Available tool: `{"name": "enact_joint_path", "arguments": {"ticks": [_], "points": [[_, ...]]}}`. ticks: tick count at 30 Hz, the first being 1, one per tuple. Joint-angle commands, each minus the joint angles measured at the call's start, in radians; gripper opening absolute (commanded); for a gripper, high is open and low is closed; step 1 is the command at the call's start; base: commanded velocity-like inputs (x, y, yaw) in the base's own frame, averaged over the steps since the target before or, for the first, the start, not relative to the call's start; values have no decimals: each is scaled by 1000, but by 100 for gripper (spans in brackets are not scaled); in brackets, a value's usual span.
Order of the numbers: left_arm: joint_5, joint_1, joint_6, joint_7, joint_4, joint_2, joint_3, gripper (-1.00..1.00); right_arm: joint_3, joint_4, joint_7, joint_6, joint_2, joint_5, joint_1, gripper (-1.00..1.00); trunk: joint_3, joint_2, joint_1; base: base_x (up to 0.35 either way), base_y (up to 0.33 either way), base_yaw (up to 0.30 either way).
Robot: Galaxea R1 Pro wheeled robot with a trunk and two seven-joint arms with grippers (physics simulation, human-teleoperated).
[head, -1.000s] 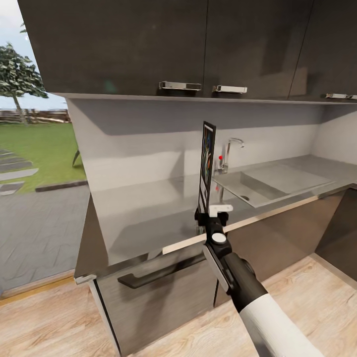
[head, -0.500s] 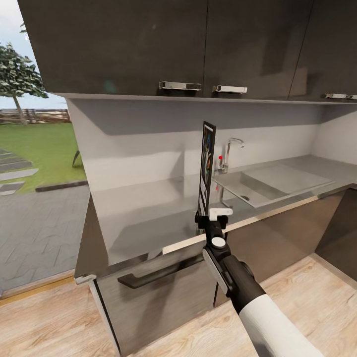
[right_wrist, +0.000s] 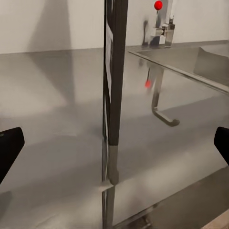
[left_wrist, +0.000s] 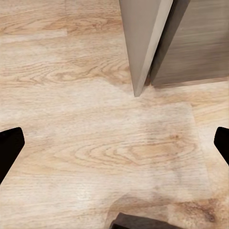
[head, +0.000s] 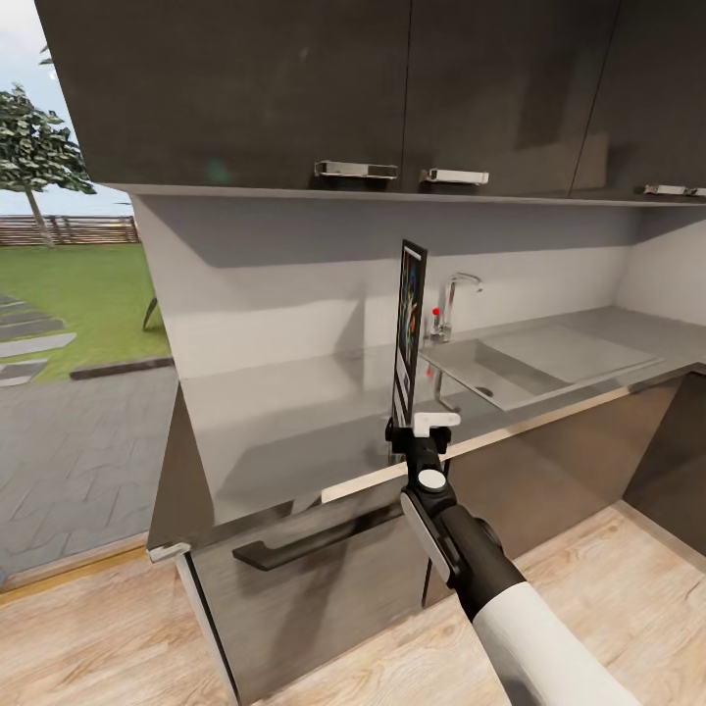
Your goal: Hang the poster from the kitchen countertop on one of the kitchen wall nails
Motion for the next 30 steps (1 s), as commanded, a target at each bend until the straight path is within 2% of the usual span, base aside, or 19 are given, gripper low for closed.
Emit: {"name": "enact_joint_path", "arguments": {"ticks": [1, 30], "points": [[7, 0, -1, -1, -1, 0, -1, 100, 3, -1, -8, 3, -1, -10, -1, 100, -1, -1, 0, 0, 0, 0], [7, 0, -1, -1, -1, 0, -1, 100, 3, -1, -8, 3, -1, -10, -1, 100, -1, -1, 0, 96, 0, 0]]}}
